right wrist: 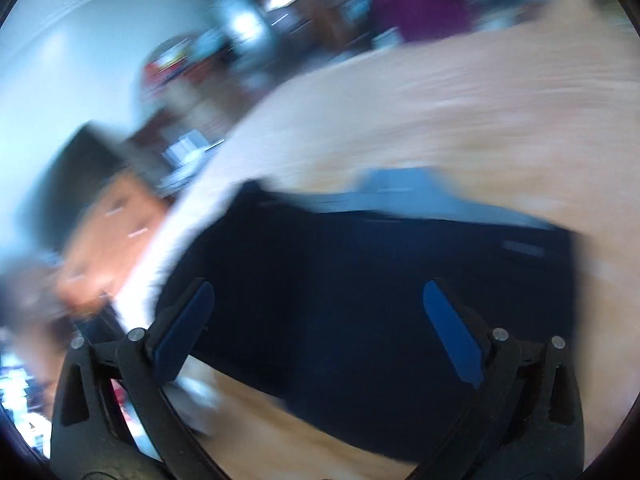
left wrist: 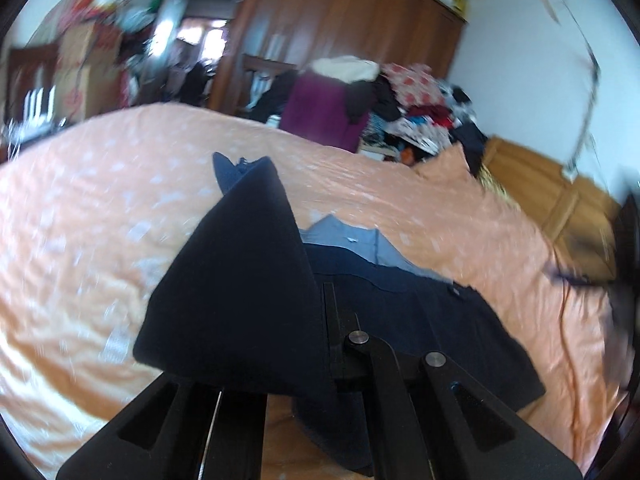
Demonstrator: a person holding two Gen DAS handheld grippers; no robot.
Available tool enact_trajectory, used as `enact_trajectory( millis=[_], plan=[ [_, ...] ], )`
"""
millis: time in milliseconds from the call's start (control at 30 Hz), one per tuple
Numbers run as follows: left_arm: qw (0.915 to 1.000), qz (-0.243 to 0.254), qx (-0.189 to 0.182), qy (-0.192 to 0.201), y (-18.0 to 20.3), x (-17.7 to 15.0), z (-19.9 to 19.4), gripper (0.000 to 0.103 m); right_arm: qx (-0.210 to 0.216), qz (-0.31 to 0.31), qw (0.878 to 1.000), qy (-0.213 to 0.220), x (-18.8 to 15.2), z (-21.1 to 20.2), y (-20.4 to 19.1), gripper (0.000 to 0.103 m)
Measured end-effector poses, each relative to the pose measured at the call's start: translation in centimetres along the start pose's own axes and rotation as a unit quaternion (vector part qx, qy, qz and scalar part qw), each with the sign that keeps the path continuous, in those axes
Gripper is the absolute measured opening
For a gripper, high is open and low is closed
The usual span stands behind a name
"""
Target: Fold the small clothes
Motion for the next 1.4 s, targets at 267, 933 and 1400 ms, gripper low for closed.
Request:
enact_trajectory(
  millis=[267, 933, 1400],
  plan=[
    [0.9923, 0.123, -0.007, 0.01, 6.8, -0.1, -0.3, 0.003, 0.006, -0.004, 0.979, -0.202, 4.9, 15.9, -1.1, 0.099],
    [0.9017, 0.353, -0.208, -0.137, 33.3, -9.9, 4.3, 0.023, 0.093, 0.247, 0.965, 0.009, -7.3, -5.2, 25.8, 0.011],
    [0.9201, 0.313, -0.198, -0.127, 27.8, -9.2, -0.3, 0.046, 0.033, 0.133, 0.99, 0.041, -10.8, -13.5, 19.5, 0.054]
  ],
)
Point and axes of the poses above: each gripper's, at about its wrist camera, not at the fingertips, and z roughly the way its jaws point, y to its right, x to its top, the point moved 1 cm from there along z, roughly the way its jaws point, and after that the axes turned 13 degrees about x, right-handed, at the moved point
